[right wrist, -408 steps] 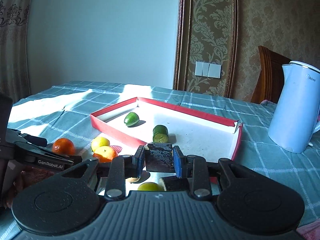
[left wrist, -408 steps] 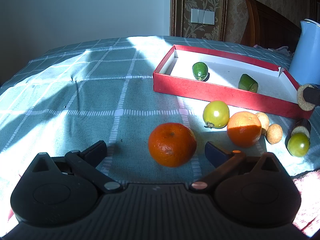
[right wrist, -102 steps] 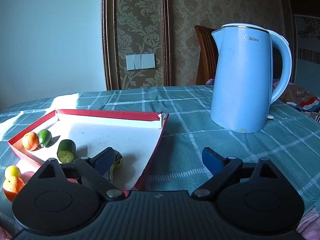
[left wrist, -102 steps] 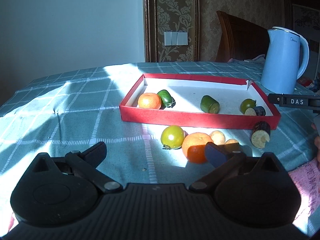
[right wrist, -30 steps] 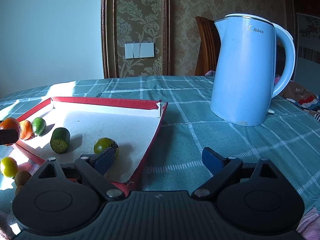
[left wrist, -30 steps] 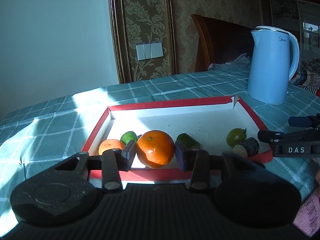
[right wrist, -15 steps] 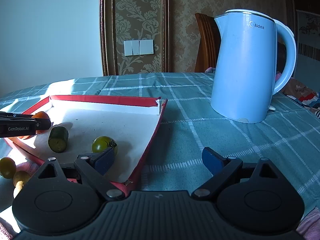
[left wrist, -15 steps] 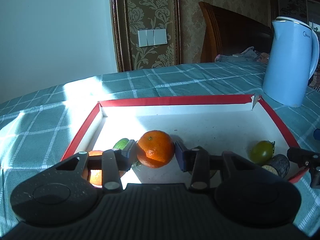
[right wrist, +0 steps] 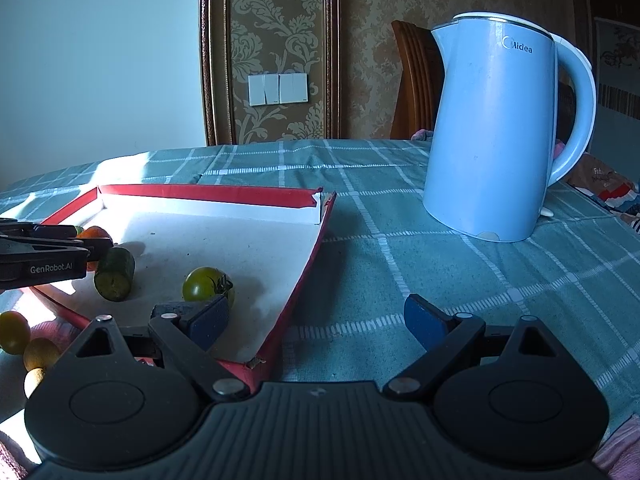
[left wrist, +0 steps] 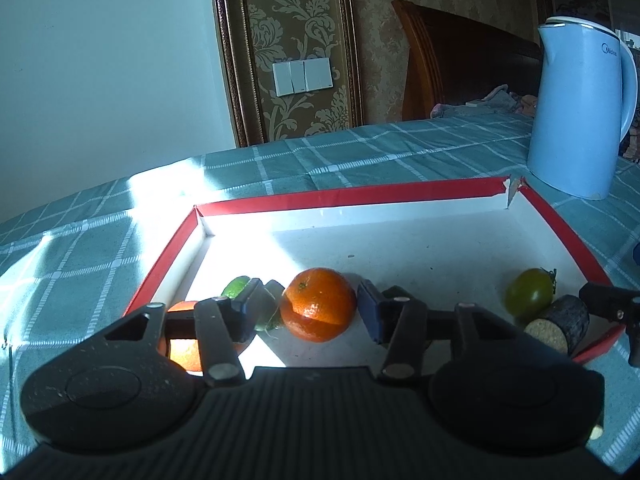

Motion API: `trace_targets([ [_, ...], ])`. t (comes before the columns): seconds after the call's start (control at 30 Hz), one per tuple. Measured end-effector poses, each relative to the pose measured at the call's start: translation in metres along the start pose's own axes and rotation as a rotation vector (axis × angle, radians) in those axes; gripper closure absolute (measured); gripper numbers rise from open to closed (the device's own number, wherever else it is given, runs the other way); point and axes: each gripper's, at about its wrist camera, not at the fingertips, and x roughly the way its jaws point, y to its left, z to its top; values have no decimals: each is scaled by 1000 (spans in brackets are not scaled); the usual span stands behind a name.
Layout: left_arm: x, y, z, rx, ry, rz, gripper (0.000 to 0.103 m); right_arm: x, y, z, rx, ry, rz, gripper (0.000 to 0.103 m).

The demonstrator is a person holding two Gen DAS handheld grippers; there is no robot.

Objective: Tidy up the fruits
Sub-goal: 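Carry the orange into the red tray and open the left gripper, then move the right gripper to the dark eggplant chunk and close on it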

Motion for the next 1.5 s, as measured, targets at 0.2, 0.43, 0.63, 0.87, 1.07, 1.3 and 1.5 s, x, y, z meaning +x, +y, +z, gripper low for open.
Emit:
trace_targets([
  [0.2, -18, 13, -4, -58, -31, 39, 22, 1, -1, 0, 7, 6, 1, 8],
  [0.43, -77, 39, -24, -133, -102, 102, 3, 2, -2, 0, 13, 13, 3, 8],
  [0.63, -111, 56, -56, -163, -73, 135, 0, 2, -2, -1, 15, 15, 2, 8],
  [0.87, -130, 81, -85, -201, -21, 156, 0, 2, -3, -1, 20, 17, 2, 8],
  [1.07, -126, 99, -102, -240, 52, 161, 0, 3, -2, -1, 16, 26, -3, 8],
  [1.3, -119, 107, -106, -283, 101, 141, 0, -5, -5, -2, 35, -6, 0, 8],
  [1.5, -112, 100, -104, -243, 144, 169, 0, -43, 1, -17, 1, -56, 104, 8],
])
